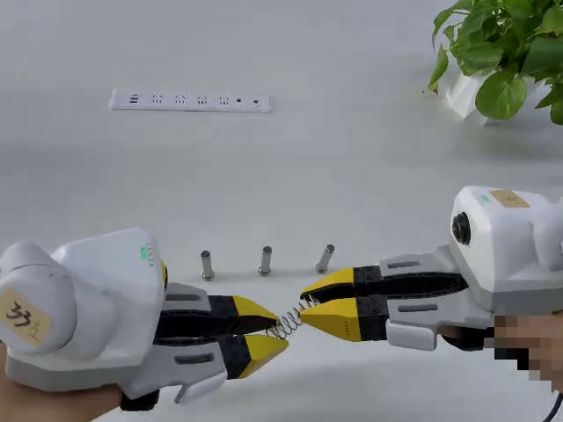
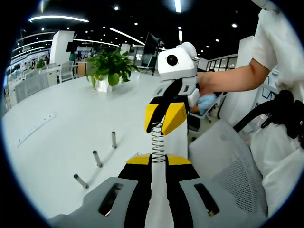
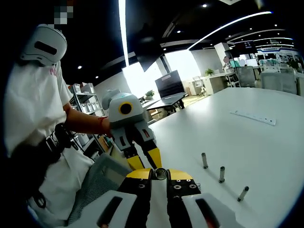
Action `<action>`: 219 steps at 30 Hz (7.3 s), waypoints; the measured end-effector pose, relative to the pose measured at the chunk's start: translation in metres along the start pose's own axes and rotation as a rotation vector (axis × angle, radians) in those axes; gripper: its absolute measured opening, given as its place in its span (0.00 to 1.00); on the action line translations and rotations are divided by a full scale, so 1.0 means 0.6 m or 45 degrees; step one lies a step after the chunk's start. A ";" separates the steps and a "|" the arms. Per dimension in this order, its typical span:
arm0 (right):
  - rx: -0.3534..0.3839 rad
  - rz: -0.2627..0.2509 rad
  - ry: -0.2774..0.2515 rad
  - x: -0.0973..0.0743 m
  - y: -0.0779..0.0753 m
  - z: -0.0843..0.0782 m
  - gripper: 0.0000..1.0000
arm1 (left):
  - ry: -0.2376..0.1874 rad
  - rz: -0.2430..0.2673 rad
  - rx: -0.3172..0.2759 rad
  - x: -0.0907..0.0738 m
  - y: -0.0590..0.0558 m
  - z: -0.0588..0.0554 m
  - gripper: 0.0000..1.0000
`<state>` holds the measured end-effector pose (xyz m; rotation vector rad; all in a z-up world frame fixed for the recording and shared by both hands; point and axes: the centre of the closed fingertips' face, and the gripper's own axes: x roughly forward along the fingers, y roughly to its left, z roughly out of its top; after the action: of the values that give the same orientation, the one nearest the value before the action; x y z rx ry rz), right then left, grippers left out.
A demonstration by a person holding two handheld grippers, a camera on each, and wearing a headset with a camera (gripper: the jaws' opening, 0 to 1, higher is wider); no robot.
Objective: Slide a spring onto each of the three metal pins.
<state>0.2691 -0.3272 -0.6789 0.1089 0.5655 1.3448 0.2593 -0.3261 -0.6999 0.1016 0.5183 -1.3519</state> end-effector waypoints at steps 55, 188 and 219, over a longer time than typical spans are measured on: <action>-0.466 0.194 0.611 0.011 0.042 0.018 0.12 | -0.046 -0.040 0.035 -0.004 -0.016 0.004 0.06; -0.701 -0.027 1.220 0.202 -0.181 0.001 0.06 | -0.243 0.311 0.014 -0.117 0.125 -0.103 0.99; -0.708 -0.005 1.269 0.213 -0.196 -0.028 0.06 | -0.261 0.300 -0.013 -0.112 0.123 -0.109 0.99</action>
<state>0.3805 -0.2398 -0.7806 -1.0656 0.9756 1.4554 0.3015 -0.2247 -0.7462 0.0146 0.3288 -1.1145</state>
